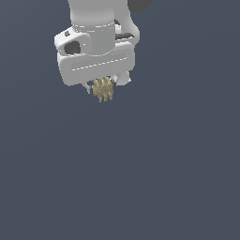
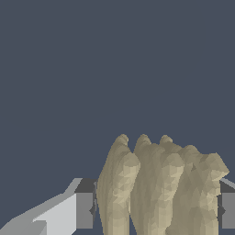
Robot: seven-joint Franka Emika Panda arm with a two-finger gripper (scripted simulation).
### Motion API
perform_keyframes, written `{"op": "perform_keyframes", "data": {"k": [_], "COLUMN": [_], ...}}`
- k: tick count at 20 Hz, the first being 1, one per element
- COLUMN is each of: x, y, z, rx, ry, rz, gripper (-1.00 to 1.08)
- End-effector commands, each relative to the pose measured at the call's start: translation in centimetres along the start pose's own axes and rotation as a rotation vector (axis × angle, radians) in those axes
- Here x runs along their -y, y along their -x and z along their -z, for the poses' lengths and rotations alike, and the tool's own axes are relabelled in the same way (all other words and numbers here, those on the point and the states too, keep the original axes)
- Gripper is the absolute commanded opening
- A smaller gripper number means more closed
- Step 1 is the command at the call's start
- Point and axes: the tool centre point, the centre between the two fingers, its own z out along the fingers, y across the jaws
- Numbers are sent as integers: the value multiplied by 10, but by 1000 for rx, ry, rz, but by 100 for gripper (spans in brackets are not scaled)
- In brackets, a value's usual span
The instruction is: Pick up the object and move it to a goal position.
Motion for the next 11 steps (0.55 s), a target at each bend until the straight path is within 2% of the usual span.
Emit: {"op": "perform_keyframes", "data": {"k": [1,11], "x": [0,-1], "y": [3,3], "z": [11,16], "rx": [1,2], "ry": [-1,0], "rz": [0,0], "gripper": [-100,-100]}}
